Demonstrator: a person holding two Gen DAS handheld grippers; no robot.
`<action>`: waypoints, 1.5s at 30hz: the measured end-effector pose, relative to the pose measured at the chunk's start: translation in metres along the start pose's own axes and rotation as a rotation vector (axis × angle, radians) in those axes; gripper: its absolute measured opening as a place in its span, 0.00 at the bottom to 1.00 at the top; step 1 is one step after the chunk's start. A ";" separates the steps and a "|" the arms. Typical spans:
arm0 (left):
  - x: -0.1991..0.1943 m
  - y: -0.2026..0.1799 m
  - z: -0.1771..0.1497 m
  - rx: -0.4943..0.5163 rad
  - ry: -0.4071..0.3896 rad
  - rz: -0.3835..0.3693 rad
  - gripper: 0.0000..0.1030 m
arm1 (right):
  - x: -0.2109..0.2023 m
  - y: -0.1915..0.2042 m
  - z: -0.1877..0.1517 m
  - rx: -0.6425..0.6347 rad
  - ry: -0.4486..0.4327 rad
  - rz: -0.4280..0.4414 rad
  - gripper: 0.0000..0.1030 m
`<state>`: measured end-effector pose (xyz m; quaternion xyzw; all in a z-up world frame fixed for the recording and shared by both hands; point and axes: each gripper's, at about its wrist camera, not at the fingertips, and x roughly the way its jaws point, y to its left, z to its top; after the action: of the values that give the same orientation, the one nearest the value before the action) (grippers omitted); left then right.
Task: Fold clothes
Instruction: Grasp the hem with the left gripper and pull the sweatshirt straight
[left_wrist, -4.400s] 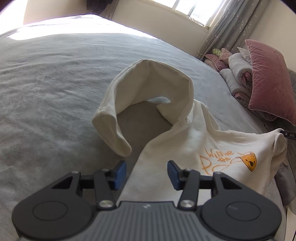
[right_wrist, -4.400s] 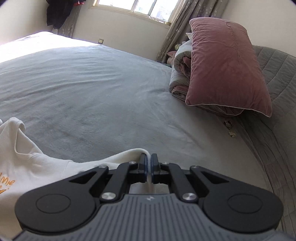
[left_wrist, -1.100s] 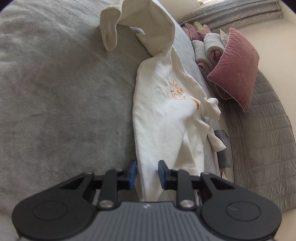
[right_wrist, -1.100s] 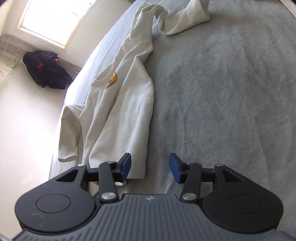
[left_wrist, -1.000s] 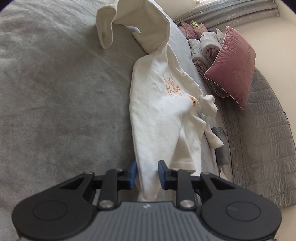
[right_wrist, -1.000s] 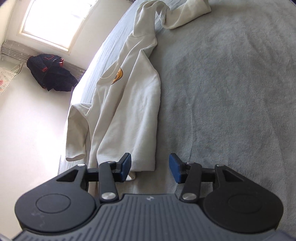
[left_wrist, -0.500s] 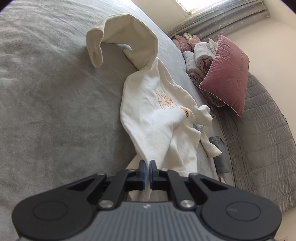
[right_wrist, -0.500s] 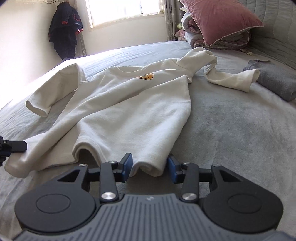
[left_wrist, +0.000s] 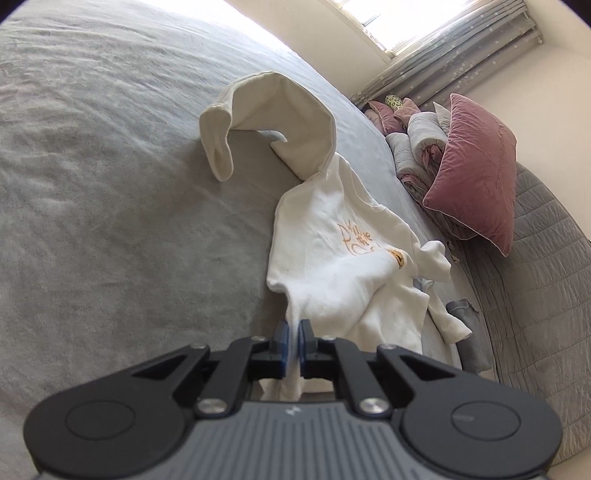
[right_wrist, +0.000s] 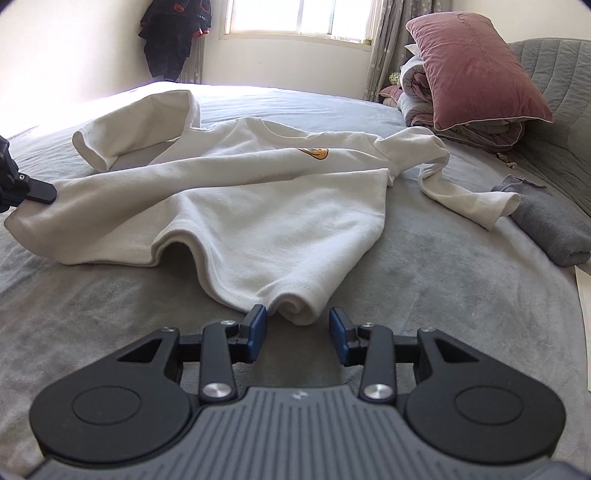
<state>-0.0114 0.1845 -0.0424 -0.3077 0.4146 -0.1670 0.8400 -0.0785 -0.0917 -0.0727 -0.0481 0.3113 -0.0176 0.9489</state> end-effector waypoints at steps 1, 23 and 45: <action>0.002 0.001 0.000 -0.001 0.008 0.000 0.07 | 0.002 0.001 0.001 -0.005 0.003 -0.005 0.39; 0.008 -0.014 -0.005 0.067 0.056 -0.005 0.09 | 0.010 0.004 0.008 -0.014 -0.012 -0.064 0.39; -0.046 -0.055 -0.019 0.217 0.100 0.073 0.03 | -0.090 -0.066 0.001 -0.799 0.095 -0.256 0.04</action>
<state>-0.0555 0.1604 0.0119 -0.1908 0.4464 -0.1954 0.8521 -0.1510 -0.1512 -0.0122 -0.4496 0.3284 -0.0155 0.8305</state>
